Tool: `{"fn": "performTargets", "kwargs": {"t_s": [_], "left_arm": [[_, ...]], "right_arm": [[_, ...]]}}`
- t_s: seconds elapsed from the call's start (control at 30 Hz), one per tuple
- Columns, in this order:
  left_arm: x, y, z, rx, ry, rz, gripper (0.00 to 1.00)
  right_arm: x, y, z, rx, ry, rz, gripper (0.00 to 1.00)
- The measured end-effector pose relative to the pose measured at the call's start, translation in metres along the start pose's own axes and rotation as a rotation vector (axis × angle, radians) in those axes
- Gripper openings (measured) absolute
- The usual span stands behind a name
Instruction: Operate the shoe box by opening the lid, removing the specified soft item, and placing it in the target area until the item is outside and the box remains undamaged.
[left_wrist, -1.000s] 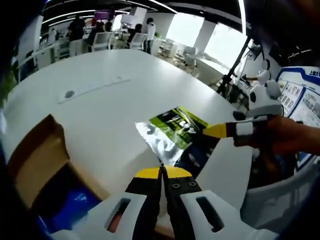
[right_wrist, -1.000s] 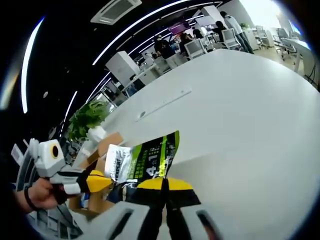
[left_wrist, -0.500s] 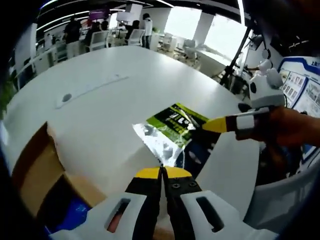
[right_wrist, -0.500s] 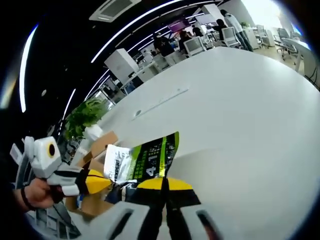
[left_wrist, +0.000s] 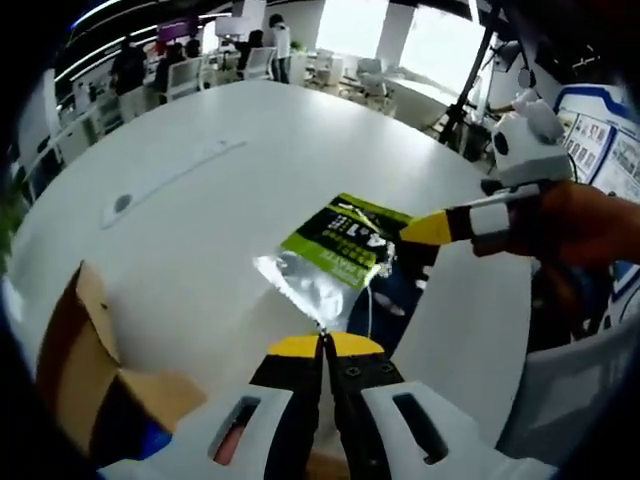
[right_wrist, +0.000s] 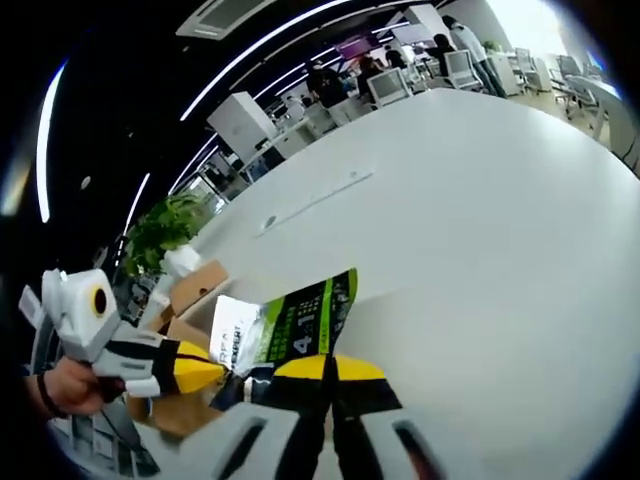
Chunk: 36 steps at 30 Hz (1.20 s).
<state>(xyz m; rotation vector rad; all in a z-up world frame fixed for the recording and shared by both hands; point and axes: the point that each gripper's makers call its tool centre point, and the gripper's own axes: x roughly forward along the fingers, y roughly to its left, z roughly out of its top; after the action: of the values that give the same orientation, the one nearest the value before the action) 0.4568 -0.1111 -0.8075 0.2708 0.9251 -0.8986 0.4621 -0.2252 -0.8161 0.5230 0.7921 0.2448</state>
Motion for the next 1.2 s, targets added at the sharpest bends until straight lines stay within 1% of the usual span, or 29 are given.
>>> {"fn": "performTargets", "kwargs": {"t_s": [0.13,0.2,0.37,0.77,1.03,1.13,1.2], "left_arm": [[0.002,0.004,0.0,-0.016,0.004,-0.001,0.0],[0.005,0.004,-0.002,0.024,0.023,-0.002,0.0],[0.011,0.004,-0.008,0.068,0.063,0.007,0.0],[0.017,0.011,-0.013,0.039,0.101,-0.004,0.0],[0.022,0.013,-0.017,0.062,0.139,0.001,0.0],[0.025,0.013,-0.019,0.088,0.164,0.001,0.0],[0.026,0.012,-0.022,0.134,0.181,-0.002,0.0]], "right_arm": [[0.002,-0.001,0.0,0.006,0.005,-0.002,0.0],[0.004,-0.002,0.001,0.006,0.009,-0.001,0.0],[0.008,-0.004,-0.005,0.001,0.035,-0.009,0.0],[0.013,-0.005,-0.016,-0.003,0.075,-0.008,0.0],[0.019,-0.008,-0.022,0.002,0.092,-0.004,0.0],[0.02,-0.009,-0.023,-0.001,0.1,-0.006,0.0],[0.021,-0.011,-0.026,0.005,0.11,-0.008,0.0]]}}
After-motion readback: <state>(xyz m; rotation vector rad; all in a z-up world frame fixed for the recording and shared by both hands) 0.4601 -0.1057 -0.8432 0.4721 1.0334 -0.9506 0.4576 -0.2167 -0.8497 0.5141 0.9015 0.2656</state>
